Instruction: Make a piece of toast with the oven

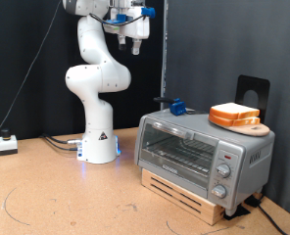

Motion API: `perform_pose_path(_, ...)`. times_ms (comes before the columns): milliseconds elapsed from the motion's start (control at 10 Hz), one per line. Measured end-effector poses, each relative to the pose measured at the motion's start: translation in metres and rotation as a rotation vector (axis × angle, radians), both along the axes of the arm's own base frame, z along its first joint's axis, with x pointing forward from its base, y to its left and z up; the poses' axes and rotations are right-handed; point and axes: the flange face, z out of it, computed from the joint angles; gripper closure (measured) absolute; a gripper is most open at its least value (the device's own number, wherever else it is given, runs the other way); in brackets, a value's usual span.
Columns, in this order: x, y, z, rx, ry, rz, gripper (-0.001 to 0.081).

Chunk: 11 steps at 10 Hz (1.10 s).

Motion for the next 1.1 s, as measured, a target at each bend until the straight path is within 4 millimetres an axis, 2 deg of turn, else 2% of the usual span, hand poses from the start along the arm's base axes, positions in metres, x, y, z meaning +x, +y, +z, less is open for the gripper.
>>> perform_pose_path(200, -0.003, 0.012, 0.006, 0.023, -0.03, 0.187, -0.0003)
perform_pose_path(400, -0.018, 0.03, 0.015, 0.019, -0.051, 0.444, -0.0003)
perform_pose_path(500, -0.022, 0.03, 0.013, 0.027, -0.058, 0.547, -0.0003)
perform_pose_path(600, -0.022, 0.029, 0.013, 0.025, -0.057, 0.503, -0.0003)
perform_pose_path(800, -0.026, 0.038, 0.018, 0.124, -0.099, 0.704, -0.0003)
perform_pose_path(900, -0.023, 0.039, 0.021, 0.154, -0.15, 0.819, -0.0003)
perform_pose_path(1100, 0.001, 0.038, 0.016, 0.154, -0.262, 1.053, -0.0003)
